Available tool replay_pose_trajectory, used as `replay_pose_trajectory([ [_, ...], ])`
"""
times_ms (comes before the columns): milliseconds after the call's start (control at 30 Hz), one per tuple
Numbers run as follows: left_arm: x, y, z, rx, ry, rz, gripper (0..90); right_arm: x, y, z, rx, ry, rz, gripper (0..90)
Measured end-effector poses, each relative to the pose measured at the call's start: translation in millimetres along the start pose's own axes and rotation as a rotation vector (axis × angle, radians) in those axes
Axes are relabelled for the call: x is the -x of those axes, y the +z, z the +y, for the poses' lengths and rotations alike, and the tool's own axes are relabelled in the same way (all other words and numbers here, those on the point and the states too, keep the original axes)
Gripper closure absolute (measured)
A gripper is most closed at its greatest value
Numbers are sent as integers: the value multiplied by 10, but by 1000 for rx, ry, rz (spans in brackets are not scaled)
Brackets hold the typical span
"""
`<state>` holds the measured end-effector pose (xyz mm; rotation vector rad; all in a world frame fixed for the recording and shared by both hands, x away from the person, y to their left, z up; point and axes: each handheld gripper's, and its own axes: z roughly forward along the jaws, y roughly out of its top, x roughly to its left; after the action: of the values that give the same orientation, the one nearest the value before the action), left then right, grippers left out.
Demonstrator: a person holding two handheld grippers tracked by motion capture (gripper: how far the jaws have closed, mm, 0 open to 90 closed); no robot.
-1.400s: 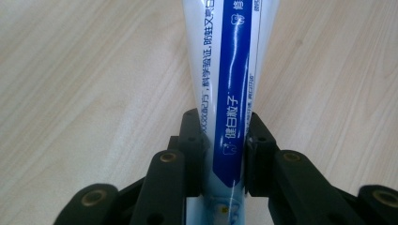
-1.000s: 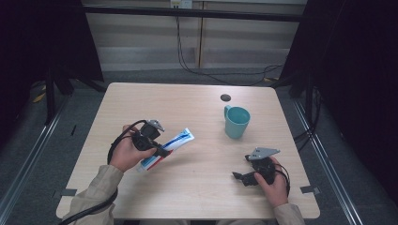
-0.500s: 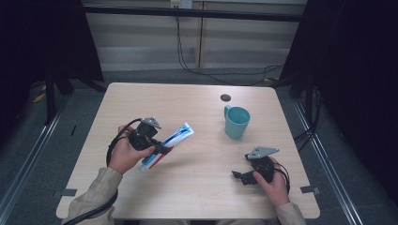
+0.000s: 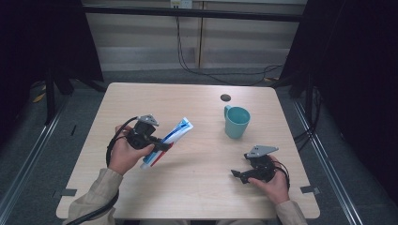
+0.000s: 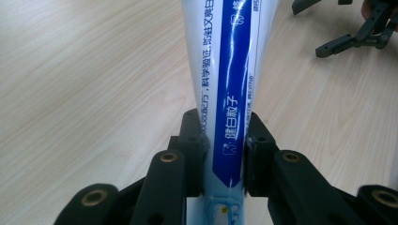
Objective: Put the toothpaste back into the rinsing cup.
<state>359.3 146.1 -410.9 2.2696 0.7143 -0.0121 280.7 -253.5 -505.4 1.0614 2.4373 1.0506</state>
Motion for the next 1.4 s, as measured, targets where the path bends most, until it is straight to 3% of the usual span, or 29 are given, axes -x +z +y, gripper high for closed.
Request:
replay_pose_trajectory([
  [267, -2, 1, 18, 31, -18, 6, 738, -17, -49, 224, 53, 19, 44, 140],
  [600, 16, 23, 58, 70, -17, 17, 738, -12, -32, 440, 124, 120, 121, 153],
  [833, 56, 97, 92, 91, -16, 7, 738, -48, -37, 588, 105, 104, 126, 154],
  [1400, 132, 229, 192, 145, -29, -10, 738, -98, -105, 946, 175, 117, 181, 159],
])
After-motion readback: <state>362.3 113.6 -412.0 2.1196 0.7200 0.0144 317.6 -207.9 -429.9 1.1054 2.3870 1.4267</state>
